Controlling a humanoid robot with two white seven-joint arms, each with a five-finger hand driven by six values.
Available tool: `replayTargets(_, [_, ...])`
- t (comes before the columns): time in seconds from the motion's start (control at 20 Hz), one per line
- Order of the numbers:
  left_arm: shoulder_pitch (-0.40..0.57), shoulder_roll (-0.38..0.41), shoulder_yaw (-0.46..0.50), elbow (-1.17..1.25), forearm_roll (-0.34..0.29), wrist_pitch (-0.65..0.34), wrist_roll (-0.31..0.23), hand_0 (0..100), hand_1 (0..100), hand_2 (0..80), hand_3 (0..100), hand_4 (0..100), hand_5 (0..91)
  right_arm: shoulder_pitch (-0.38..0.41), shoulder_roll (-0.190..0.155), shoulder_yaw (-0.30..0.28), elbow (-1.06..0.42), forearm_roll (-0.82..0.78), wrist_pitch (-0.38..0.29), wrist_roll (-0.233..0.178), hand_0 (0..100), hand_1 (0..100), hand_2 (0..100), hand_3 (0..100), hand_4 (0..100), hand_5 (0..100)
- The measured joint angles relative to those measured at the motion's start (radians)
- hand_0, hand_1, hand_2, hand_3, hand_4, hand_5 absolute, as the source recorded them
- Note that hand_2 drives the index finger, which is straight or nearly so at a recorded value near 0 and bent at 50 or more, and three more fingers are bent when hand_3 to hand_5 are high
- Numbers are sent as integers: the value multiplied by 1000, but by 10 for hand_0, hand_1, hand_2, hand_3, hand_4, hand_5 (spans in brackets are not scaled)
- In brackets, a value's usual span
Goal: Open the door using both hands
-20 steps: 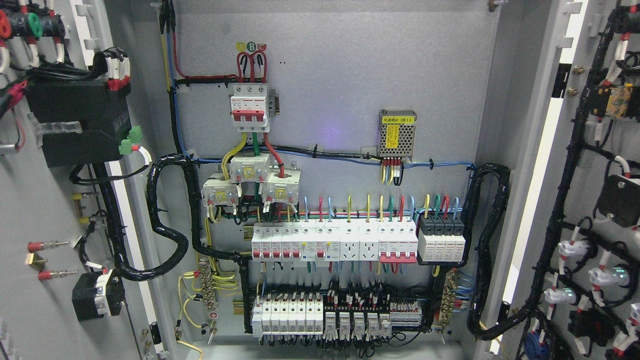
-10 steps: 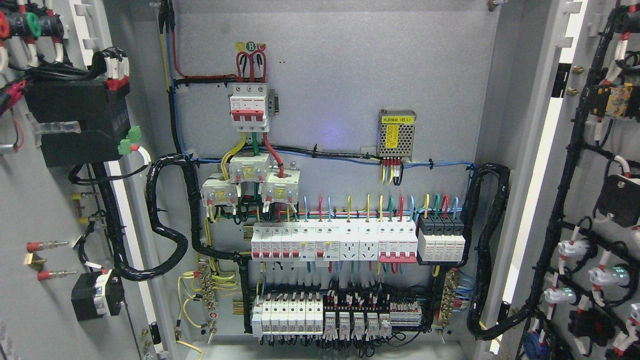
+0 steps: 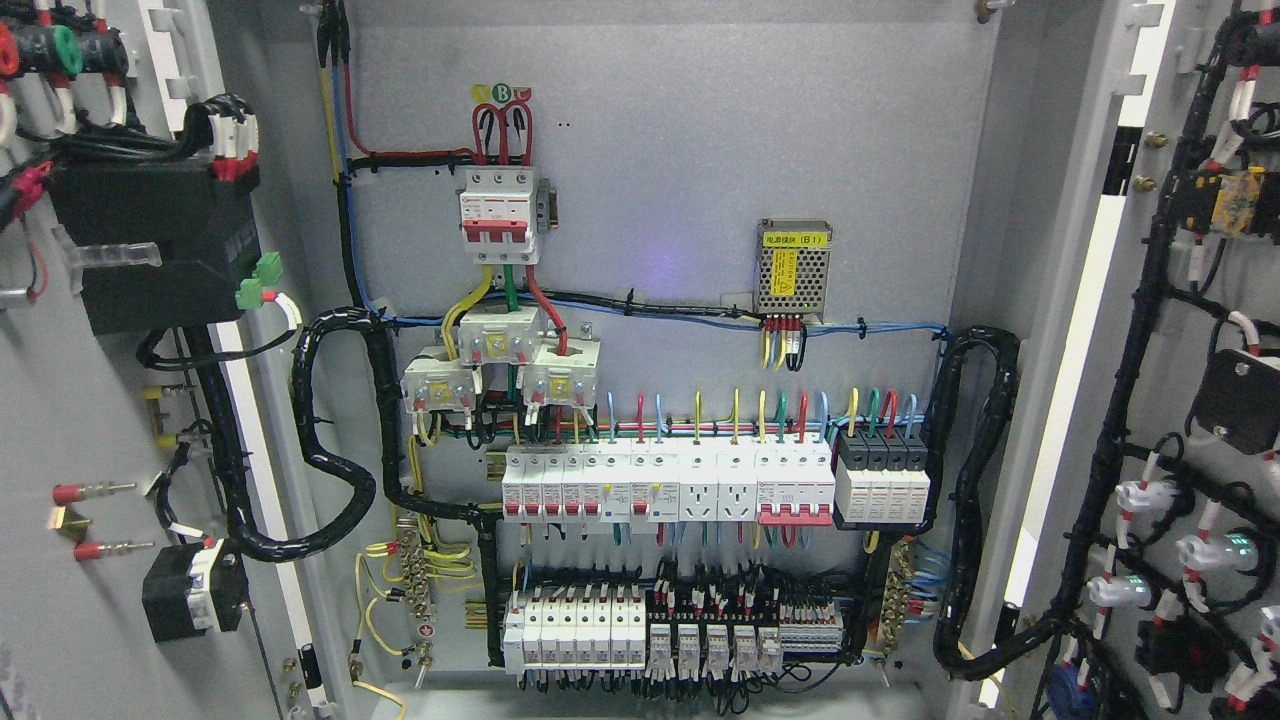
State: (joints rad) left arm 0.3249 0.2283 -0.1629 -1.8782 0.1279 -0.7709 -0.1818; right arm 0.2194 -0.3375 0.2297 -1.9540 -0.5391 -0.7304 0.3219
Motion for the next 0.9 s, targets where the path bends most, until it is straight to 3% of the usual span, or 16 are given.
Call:
replayTargets(0.35, [-30, -65, 20, -45, 1, 0, 0, 120, 389, 0, 0, 0, 0, 25, -56, -95, -39, -4, -19, 4, 120, 389, 0, 0, 0, 0])
replayTargets(0.9, [-8, -122, 88, -83, 32, -1, 4, 120, 389, 0, 0, 0, 0, 63, -101, -208, -44, -15, -21, -2, 120, 389, 0, 0, 0, 0])
